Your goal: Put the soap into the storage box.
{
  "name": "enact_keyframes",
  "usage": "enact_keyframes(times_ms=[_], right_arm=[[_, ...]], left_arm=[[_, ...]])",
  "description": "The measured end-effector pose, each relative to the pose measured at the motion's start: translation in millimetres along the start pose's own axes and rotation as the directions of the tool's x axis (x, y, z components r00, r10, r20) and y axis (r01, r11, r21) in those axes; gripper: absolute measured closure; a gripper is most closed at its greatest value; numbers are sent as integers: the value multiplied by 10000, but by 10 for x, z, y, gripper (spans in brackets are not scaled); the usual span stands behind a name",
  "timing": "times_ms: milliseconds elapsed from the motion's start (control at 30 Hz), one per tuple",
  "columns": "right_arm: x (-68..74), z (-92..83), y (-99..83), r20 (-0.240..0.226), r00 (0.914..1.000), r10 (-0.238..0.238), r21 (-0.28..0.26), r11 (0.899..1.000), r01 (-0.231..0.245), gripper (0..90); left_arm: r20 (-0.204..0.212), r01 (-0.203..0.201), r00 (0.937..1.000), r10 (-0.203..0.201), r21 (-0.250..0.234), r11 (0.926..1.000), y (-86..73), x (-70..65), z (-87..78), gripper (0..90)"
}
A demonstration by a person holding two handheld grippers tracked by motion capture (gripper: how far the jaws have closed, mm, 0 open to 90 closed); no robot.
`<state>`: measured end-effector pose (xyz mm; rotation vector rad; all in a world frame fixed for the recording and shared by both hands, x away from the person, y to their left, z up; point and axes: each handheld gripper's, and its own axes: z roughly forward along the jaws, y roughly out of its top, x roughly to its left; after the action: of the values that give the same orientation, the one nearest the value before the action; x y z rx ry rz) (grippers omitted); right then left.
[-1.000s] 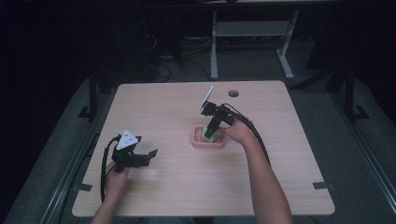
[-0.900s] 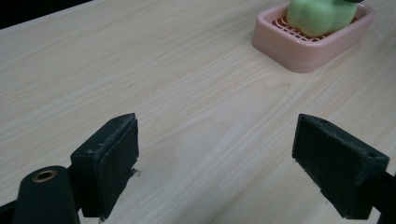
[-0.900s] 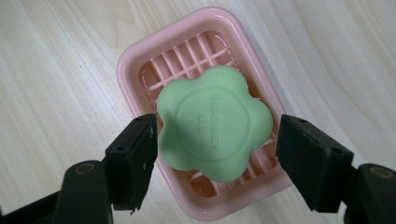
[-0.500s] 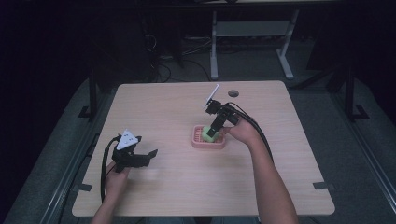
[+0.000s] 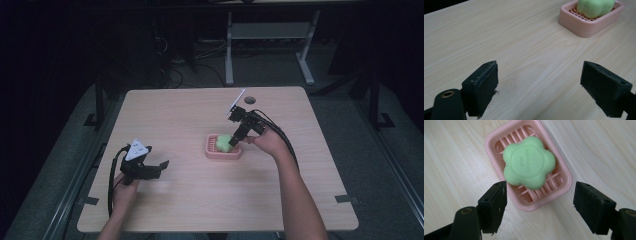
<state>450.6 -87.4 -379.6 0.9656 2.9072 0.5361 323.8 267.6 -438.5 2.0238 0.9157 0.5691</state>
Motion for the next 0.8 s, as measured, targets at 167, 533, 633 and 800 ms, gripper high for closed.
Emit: enact_keyframes(times_ms=[167,533,633,800], right_arm=[[-23,-36,-57,10,10000,24,-22,10000,-24,265],[-43,-96,-175,74,9999,75,10,10000,-75,266],[-48,-114,-210,116,9999,126,95,9999,-128,266],[-48,-154,-249,168,9998,98,-20,9999,-98,266]], left_arm=[[3,16,10000,-16,13,10000,-1,2,0,144],[1,-2,10000,2,36,10000,-2,4,0,144],[9,-40,10000,40,49,10000,-1,4,0,143],[11,-24,10000,24,32,10000,-1,3,2,144]])
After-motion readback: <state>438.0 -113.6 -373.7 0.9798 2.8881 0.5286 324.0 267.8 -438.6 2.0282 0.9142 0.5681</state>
